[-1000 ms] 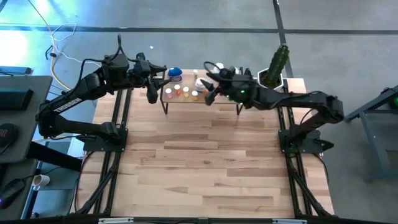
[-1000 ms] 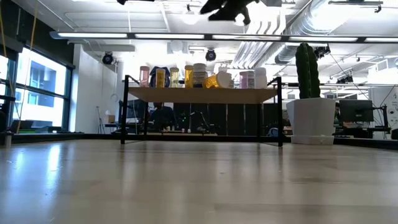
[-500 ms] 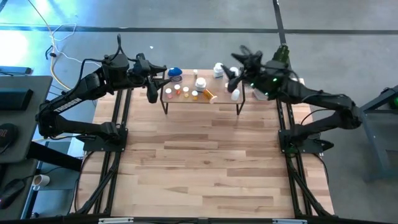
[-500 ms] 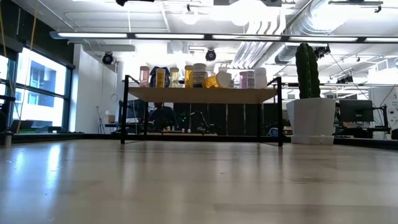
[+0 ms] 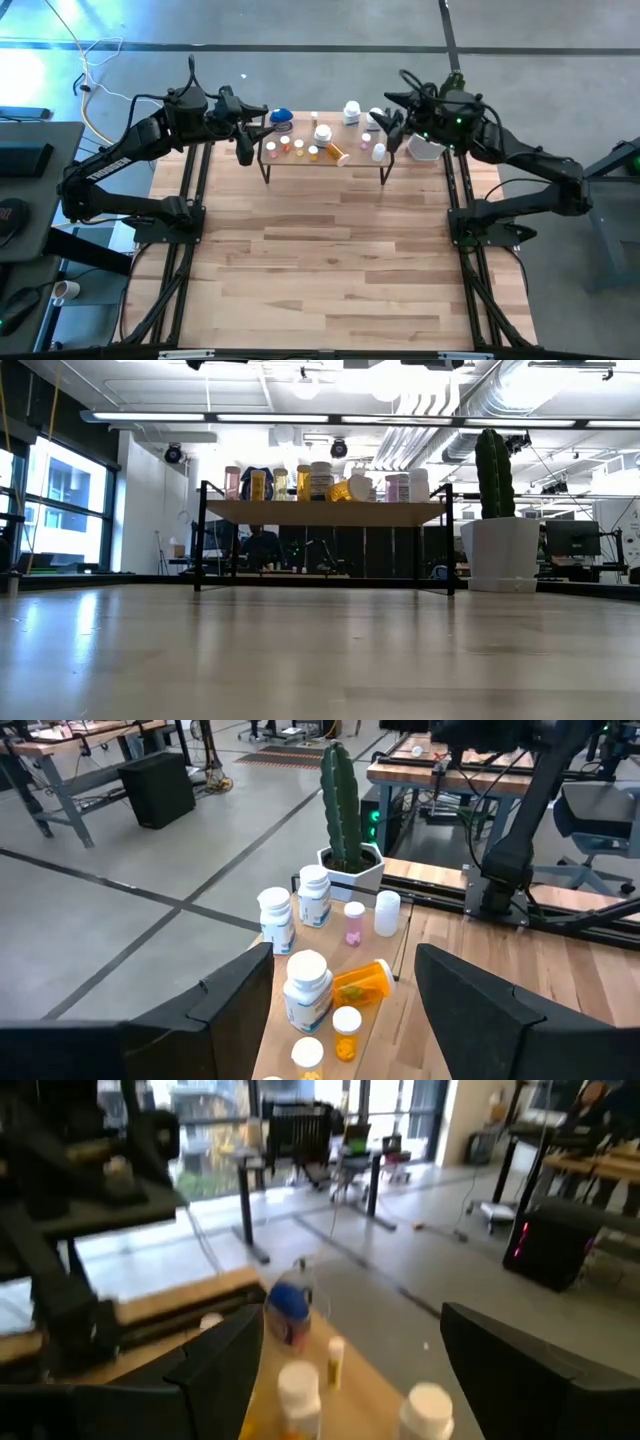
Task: Pick and place medicine bottles onto shelf by color
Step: Adjust the orange pill bottle on the shelf
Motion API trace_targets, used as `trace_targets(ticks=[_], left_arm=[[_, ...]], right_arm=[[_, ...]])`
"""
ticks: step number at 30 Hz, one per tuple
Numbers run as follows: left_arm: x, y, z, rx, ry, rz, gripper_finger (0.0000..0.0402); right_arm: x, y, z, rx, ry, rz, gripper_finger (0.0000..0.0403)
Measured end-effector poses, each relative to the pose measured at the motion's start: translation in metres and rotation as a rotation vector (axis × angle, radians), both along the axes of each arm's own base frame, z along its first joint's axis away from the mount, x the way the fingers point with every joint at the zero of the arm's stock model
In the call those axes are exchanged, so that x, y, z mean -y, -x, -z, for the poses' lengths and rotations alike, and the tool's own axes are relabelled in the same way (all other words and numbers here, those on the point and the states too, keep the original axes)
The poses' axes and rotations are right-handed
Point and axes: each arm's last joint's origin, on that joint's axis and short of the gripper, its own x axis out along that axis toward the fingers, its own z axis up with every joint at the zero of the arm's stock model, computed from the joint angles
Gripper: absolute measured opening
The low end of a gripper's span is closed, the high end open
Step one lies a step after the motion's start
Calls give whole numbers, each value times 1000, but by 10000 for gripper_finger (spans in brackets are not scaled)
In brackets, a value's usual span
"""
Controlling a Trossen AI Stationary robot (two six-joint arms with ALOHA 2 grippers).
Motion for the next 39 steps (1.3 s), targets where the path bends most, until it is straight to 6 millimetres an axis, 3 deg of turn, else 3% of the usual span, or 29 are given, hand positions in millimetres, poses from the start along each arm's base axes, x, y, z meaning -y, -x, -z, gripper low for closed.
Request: trace_targets(ticks=[19, 26, 39], left_arm=[[0, 0, -1, 18, 5, -4, 234], [0, 0, -1, 19, 5, -4, 234], [0, 0, -1, 21, 13, -7, 234]], right_arm=[[-25, -12, 32, -208, -240, -73, 296], [-34, -33, 57, -313, -368, -57, 296], [-46, -83, 103, -461, -306, 79, 296]])
